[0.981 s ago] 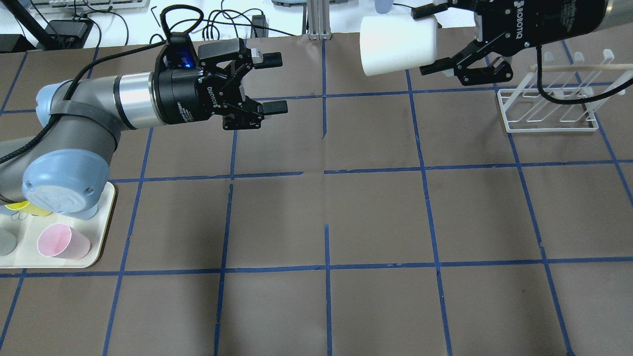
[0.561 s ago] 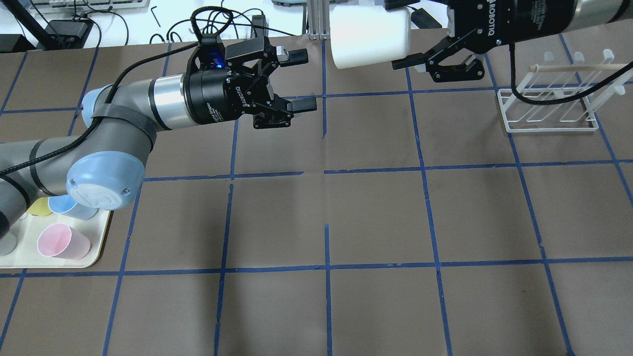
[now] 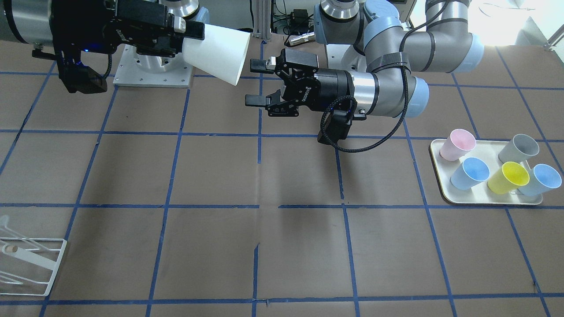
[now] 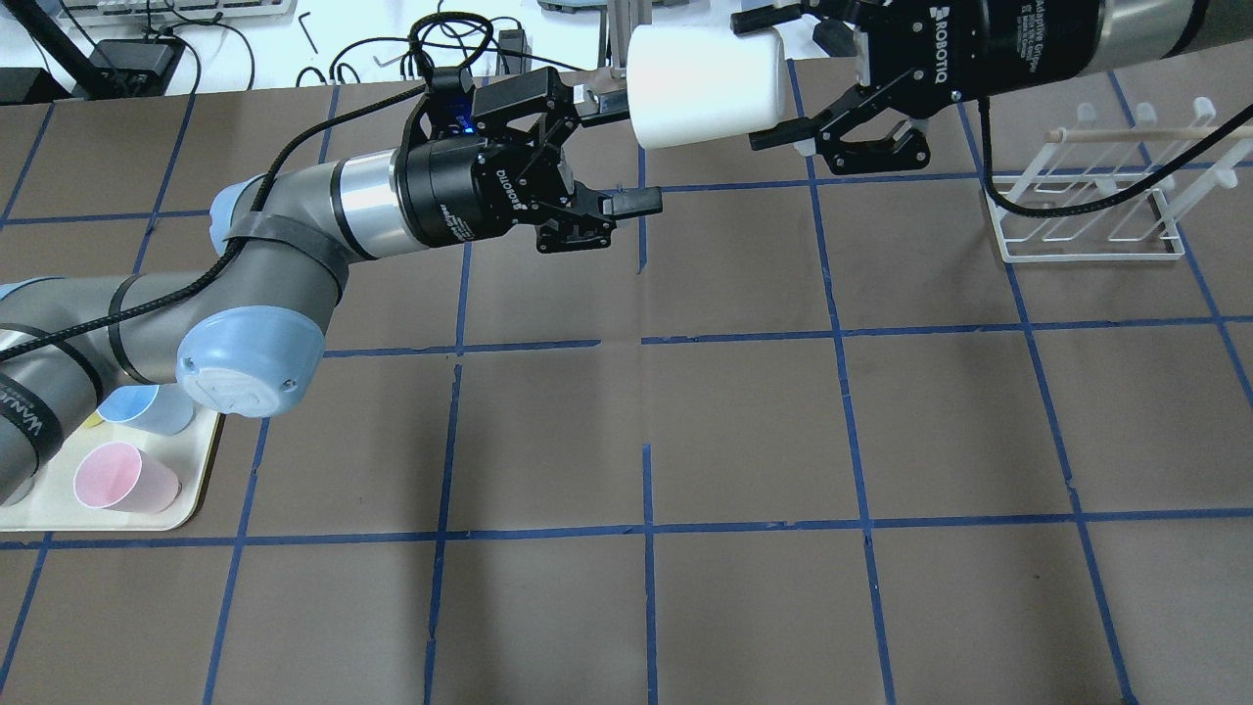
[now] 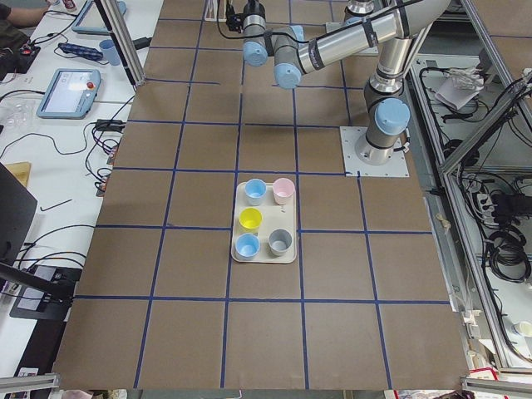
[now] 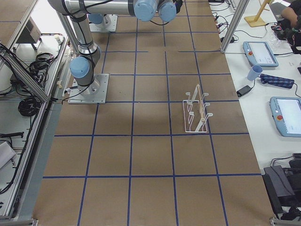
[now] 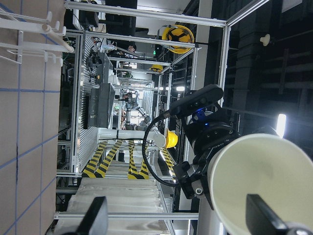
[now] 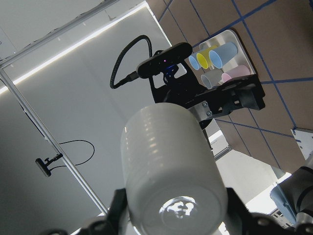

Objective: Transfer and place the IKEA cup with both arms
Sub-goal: 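Raise the white cup toward the middle while the left arm reaches toward it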

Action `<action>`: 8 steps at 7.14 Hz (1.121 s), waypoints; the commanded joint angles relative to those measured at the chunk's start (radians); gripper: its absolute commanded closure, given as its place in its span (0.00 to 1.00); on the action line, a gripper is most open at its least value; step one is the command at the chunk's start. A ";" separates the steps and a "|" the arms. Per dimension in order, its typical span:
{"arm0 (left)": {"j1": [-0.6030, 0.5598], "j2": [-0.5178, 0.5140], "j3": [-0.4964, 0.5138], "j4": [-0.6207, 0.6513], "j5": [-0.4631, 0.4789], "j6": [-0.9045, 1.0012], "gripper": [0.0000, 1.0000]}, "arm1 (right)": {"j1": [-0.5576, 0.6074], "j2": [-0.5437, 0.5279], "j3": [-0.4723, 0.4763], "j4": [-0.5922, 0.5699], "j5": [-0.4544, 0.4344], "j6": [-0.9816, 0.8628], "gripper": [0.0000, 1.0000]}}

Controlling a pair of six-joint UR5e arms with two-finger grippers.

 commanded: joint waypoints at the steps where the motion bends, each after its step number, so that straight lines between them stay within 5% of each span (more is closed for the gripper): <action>1: -0.013 -0.010 0.000 0.003 -0.033 -0.001 0.00 | 0.012 0.000 0.005 0.000 0.001 0.001 0.52; 4: -0.033 -0.010 0.006 0.006 -0.033 -0.001 0.17 | 0.016 0.001 0.005 -0.002 0.001 0.001 0.52; 8: -0.037 -0.002 0.008 0.017 -0.034 -0.001 0.56 | 0.016 0.001 0.005 -0.002 0.001 0.001 0.50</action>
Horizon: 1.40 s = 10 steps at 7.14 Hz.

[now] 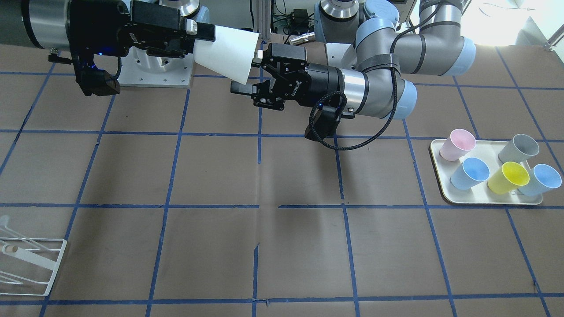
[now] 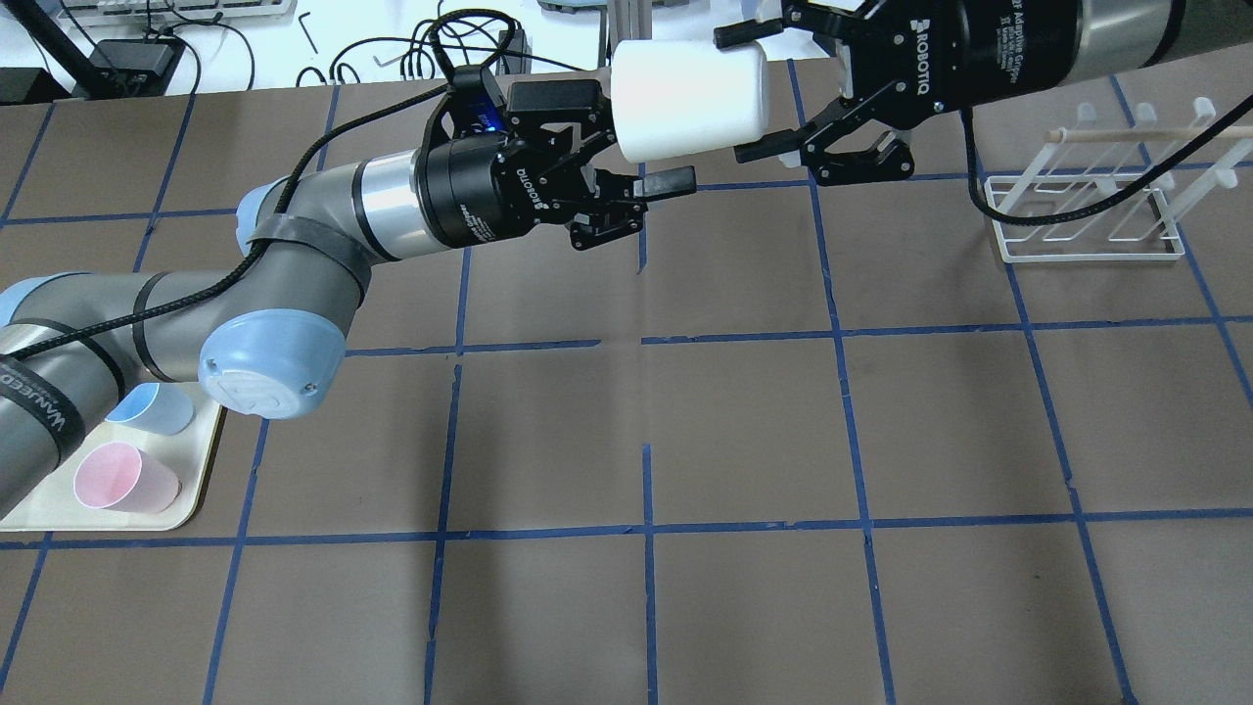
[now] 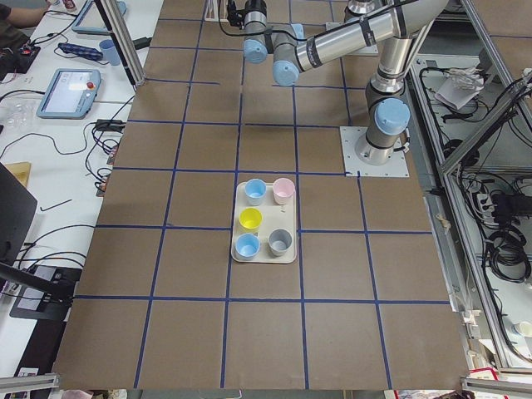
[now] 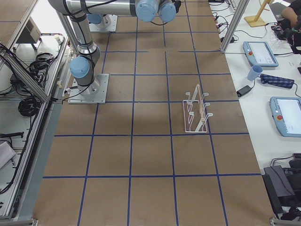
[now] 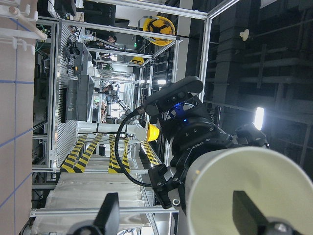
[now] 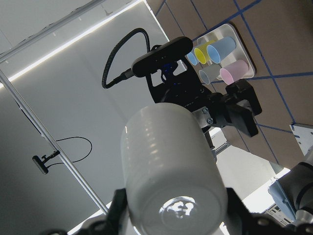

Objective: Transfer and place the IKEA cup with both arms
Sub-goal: 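Close the left gripper on the white cup's rim beside the right gripper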

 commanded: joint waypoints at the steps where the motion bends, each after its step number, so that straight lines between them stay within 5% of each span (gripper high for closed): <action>1: -0.002 0.005 0.000 0.034 0.000 0.000 0.60 | 0.000 0.000 0.000 0.002 0.000 0.000 0.50; 3: -0.002 0.019 0.000 0.037 0.000 0.000 0.68 | 0.000 0.000 0.000 0.000 0.000 0.000 0.48; 5: -0.002 0.016 0.000 0.054 0.001 0.002 0.94 | 0.000 0.000 0.000 0.002 0.000 0.000 0.43; 7: -0.002 0.011 0.000 0.059 0.001 0.005 1.00 | 0.000 -0.001 0.000 0.002 -0.002 0.000 0.40; 9: -0.002 0.020 0.000 0.057 0.001 0.003 1.00 | 0.000 -0.001 0.000 0.002 -0.002 -0.002 0.00; 10: -0.001 0.013 0.002 0.057 0.001 0.003 1.00 | 0.000 -0.001 -0.002 0.002 -0.003 0.000 0.00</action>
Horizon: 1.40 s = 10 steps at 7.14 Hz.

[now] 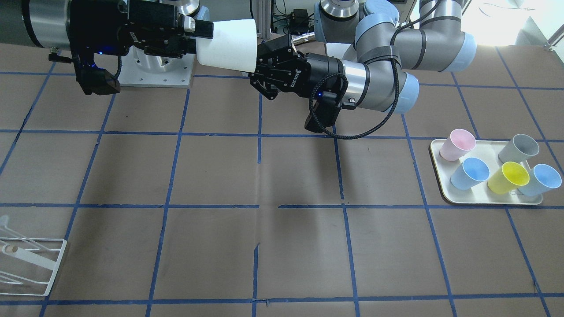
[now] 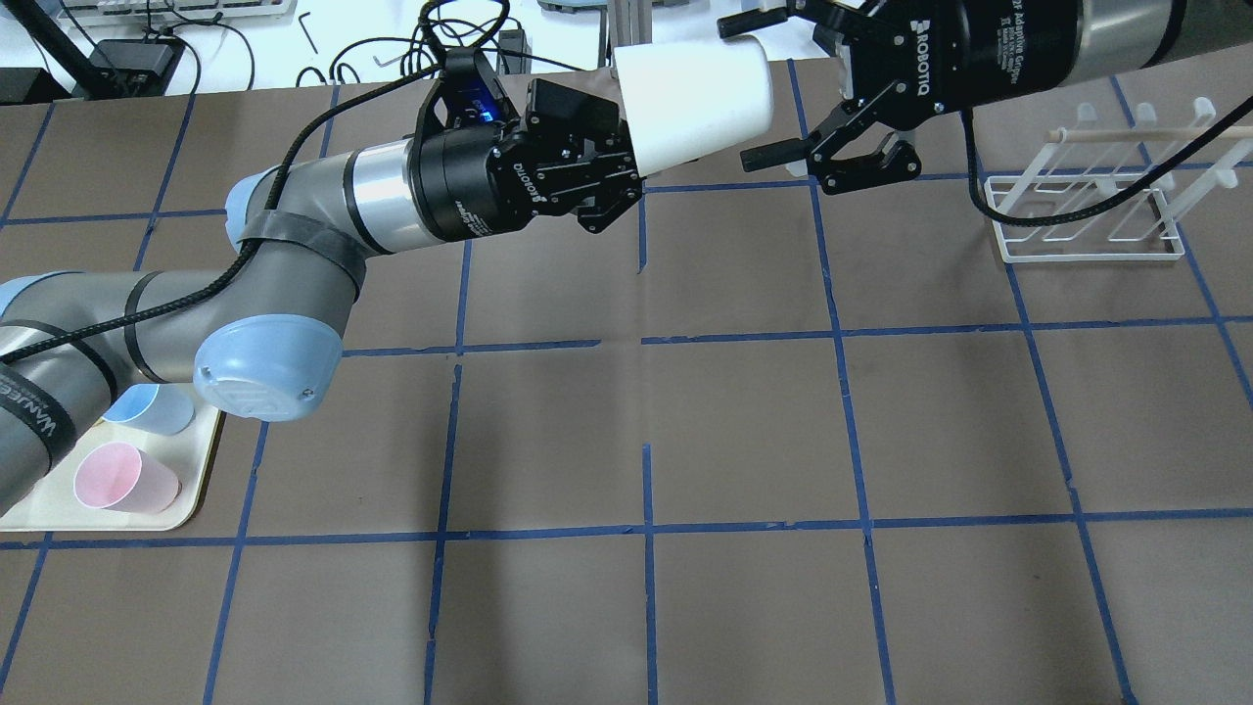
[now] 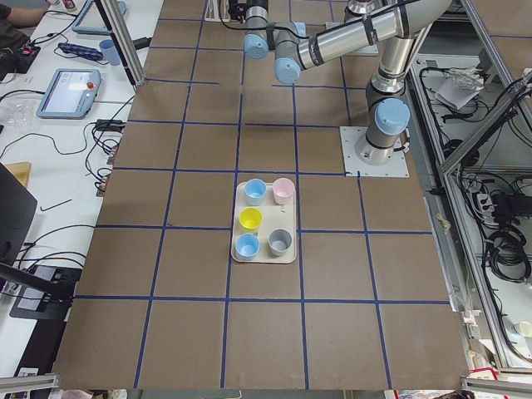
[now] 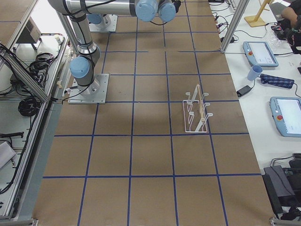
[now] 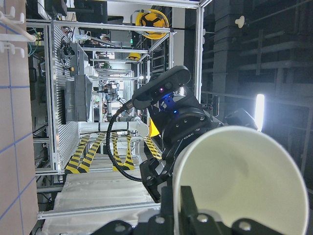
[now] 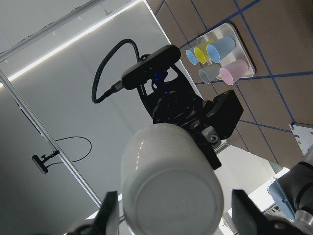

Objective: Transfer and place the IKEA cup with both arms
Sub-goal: 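Close the left gripper on the white cup's rim beside the right gripper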

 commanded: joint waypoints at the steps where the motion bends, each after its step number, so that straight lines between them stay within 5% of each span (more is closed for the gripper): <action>1: 0.000 -0.003 -0.001 0.001 0.000 0.000 1.00 | 0.000 0.000 -0.001 0.000 0.000 0.001 0.00; 4: 0.009 0.015 0.005 0.001 0.050 -0.003 1.00 | 0.000 -0.002 -0.001 -0.002 -0.001 0.001 0.00; 5: 0.017 0.023 0.019 0.009 0.221 -0.020 1.00 | 0.000 -0.002 -0.003 -0.002 -0.001 0.001 0.00; 8: 0.073 0.021 0.024 0.286 0.401 -0.286 1.00 | 0.000 -0.002 -0.003 -0.053 -0.036 -0.001 0.00; 10: 0.084 0.017 0.024 0.304 0.483 -0.282 1.00 | 0.000 -0.008 -0.009 -0.150 -0.244 0.005 0.00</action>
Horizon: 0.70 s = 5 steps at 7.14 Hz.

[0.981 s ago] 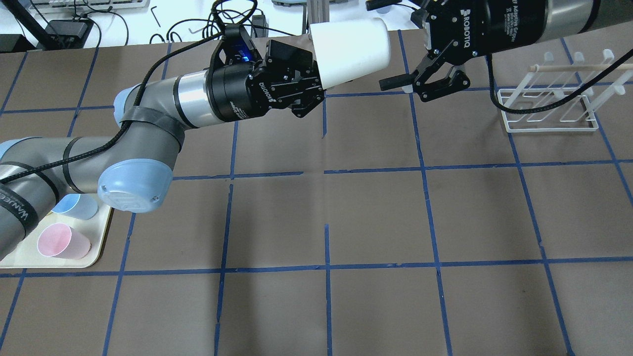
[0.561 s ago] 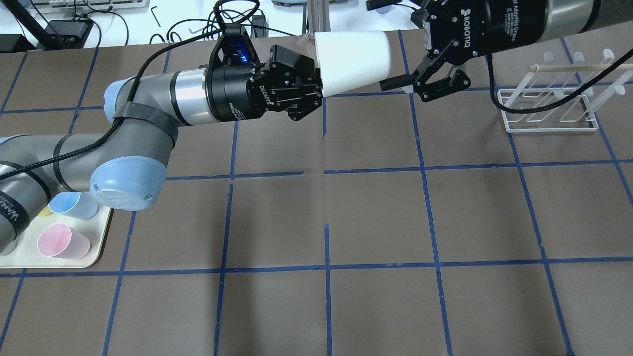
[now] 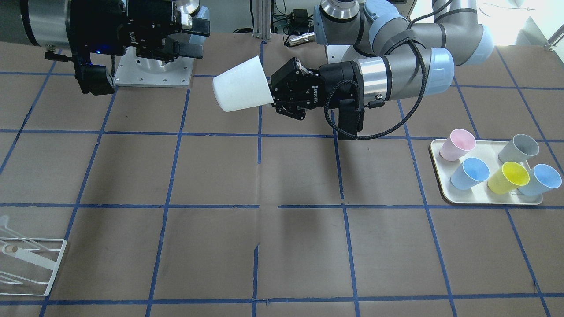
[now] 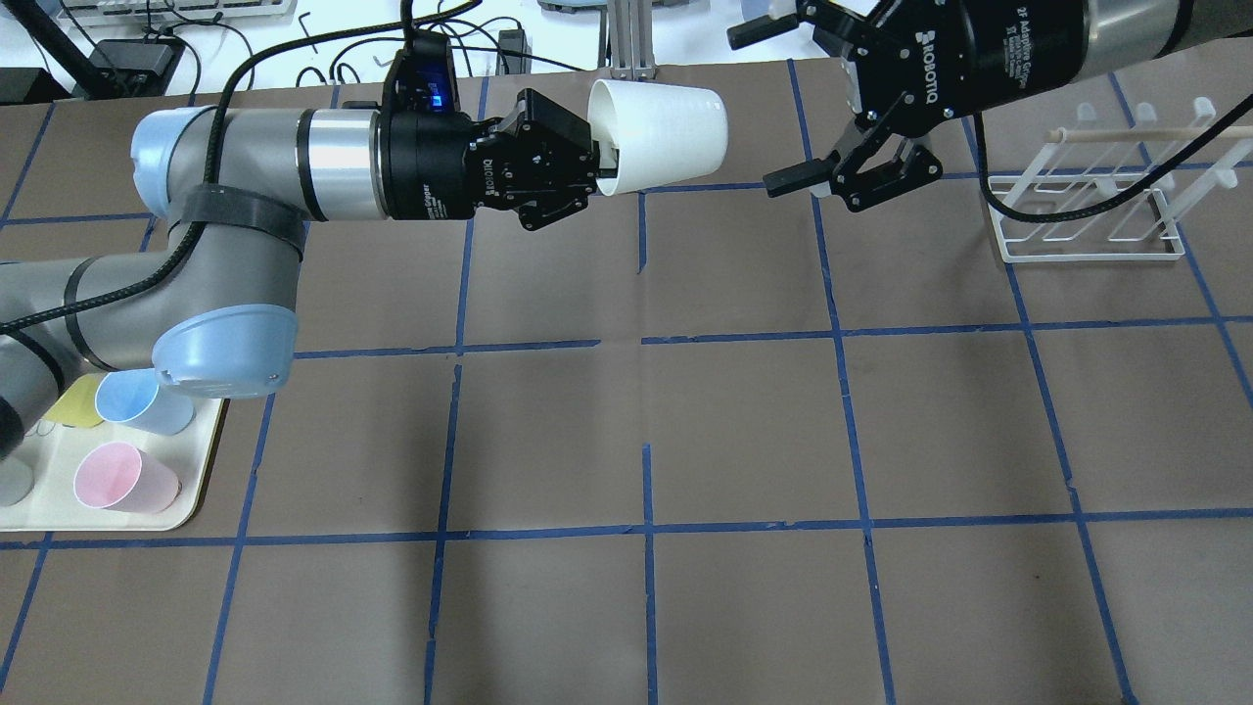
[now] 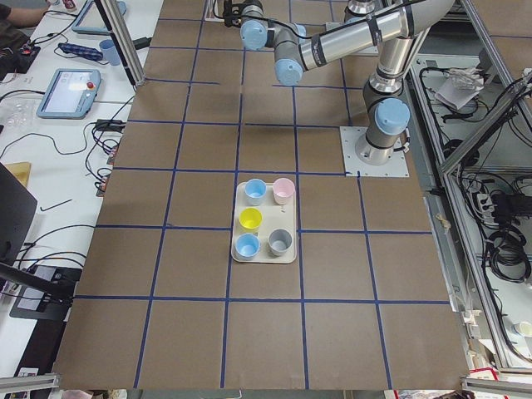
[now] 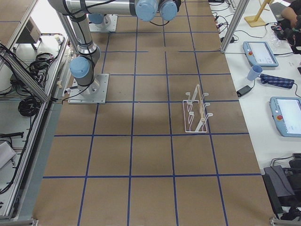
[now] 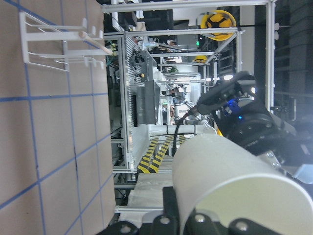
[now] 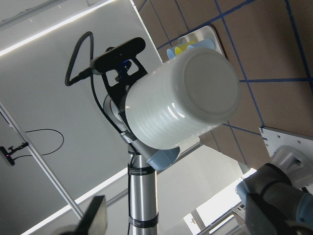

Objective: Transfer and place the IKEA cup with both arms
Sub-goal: 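Open and withdraw the right gripper while the left arm carries the cup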

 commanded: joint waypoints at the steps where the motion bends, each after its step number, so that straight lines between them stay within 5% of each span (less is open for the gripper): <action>1: 0.011 -0.017 0.004 0.096 0.231 -0.006 1.00 | 0.000 -0.015 -0.006 -0.131 -0.212 0.059 0.00; 3: 0.051 -0.015 0.025 0.121 0.524 0.045 1.00 | 0.003 -0.062 0.000 -0.415 -0.445 0.345 0.00; 5: 0.111 -0.016 0.026 0.057 0.791 0.187 1.00 | 0.040 -0.081 0.002 -0.585 -0.649 0.378 0.00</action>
